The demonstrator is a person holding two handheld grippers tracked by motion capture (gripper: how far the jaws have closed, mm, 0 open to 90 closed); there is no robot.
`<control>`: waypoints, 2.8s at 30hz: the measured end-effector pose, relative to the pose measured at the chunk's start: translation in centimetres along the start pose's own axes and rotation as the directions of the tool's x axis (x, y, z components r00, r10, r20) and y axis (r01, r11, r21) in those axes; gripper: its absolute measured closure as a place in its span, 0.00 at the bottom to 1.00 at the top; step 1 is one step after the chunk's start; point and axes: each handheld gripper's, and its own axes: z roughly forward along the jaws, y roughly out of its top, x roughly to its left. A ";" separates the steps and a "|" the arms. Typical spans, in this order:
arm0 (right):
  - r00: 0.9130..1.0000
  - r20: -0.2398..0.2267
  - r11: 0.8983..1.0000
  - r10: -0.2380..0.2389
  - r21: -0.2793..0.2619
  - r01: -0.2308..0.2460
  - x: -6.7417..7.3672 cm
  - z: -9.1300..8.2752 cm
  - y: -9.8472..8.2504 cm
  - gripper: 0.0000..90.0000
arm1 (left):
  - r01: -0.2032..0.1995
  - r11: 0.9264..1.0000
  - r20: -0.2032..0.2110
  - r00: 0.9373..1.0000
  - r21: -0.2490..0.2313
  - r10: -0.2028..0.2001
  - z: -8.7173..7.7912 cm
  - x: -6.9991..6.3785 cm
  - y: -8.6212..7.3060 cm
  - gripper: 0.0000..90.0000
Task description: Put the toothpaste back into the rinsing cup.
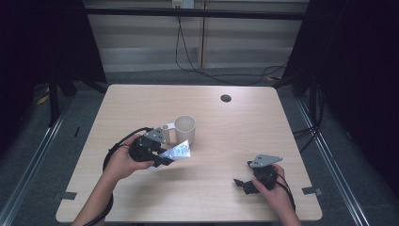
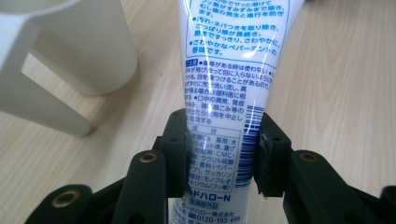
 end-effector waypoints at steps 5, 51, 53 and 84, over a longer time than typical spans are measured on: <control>1.000 0.001 1.000 0.000 -0.001 0.000 0.0 0.0 0.0 0.11 | 0.013 0.998 0.009 1.000 -0.054 -0.013 -0.3 -0.2 0.5 0.70; 1.000 -0.001 1.000 0.000 0.000 0.000 0.0 0.0 0.0 0.11 | 0.086 0.889 -0.127 0.979 -0.451 -0.159 -1.9 0.4 5.8 0.71; 1.000 -0.001 1.000 -0.001 0.000 0.001 0.0 0.0 0.0 0.11 | 0.083 0.887 -0.142 0.976 -0.455 -0.165 -1.9 0.4 5.9 0.71; 1.000 0.000 1.000 -0.001 0.000 0.001 0.0 0.0 0.0 0.11 | 0.110 0.828 -0.193 0.948 -0.550 -0.255 -2.3 2.1 7.7 0.71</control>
